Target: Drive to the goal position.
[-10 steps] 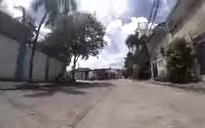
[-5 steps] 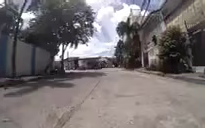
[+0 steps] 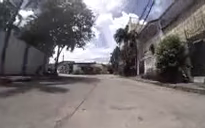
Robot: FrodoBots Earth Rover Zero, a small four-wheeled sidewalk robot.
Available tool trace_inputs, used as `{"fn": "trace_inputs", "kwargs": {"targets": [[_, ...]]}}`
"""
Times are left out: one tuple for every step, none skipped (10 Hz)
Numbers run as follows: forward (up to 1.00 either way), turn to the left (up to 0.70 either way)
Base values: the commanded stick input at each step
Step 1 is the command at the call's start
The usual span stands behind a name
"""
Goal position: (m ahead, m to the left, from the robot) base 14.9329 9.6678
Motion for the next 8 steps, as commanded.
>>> {"fn": "trace_inputs", "kwargs": {"targets": [[0.70, 0.00], [0.70, 0.00], [0.70, 0.00], [0.70, 0.00], [0.70, 0.00], [0.70, 0.00], [0.70, 0.00], [0.70, -0.12]]}}
